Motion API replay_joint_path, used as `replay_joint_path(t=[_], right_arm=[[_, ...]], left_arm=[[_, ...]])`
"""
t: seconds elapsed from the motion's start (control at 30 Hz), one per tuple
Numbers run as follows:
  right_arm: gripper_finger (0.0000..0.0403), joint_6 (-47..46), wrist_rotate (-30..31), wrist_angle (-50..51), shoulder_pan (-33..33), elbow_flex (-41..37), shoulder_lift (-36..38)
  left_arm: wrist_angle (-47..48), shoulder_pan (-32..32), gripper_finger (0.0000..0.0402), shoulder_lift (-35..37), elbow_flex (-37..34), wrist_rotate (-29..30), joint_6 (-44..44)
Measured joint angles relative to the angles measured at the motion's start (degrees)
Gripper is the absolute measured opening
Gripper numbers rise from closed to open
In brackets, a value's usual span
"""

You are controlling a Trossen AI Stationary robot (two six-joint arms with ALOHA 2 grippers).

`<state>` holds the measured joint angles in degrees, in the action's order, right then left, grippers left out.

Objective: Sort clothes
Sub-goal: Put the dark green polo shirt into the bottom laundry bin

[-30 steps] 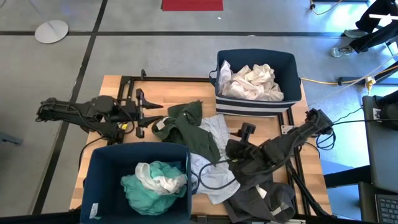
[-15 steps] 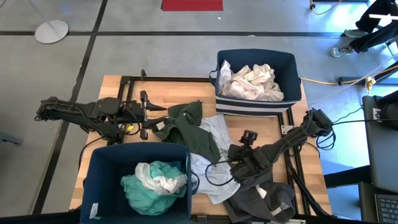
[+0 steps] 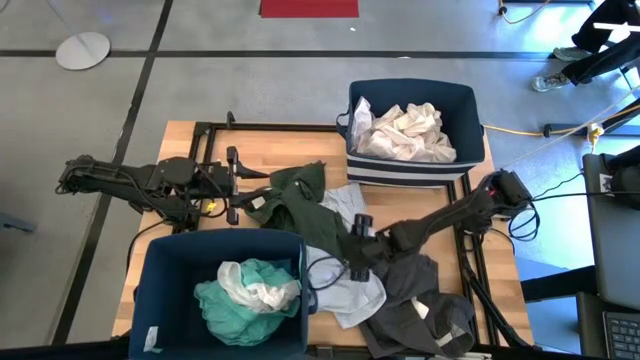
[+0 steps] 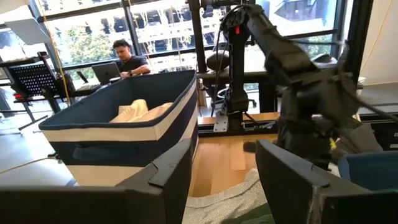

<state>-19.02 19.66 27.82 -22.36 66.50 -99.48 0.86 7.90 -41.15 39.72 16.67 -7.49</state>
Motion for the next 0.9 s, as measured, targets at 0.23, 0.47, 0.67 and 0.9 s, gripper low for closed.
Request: replay_joint_path(t=[0.23,0.47,0.67,0.9], right_arm=[[0.0257,3.72,-4.32,-13.84,3.03,-5.48,0.0],[0.0257,7.47,-2.7,-21.15,3.27,-6.9,-0.65],[0.0257,7.56,0.18,-21.03,4.95,-6.95,-3.92],[0.0234,8.0,0.77,-23.7,4.79,-6.95,-6.54]], left_arm=[[0.0,-0.01,0.0166,0.0,0.0,0.0,-0.48],[0.0,0.0,0.0166,0.0,0.0,0.02,-0.44],[0.13,0.0,0.0166,0.0,0.0,0.02,-0.44],[0.28,-0.01,0.0166,0.0,0.0,0.02,-0.44]])
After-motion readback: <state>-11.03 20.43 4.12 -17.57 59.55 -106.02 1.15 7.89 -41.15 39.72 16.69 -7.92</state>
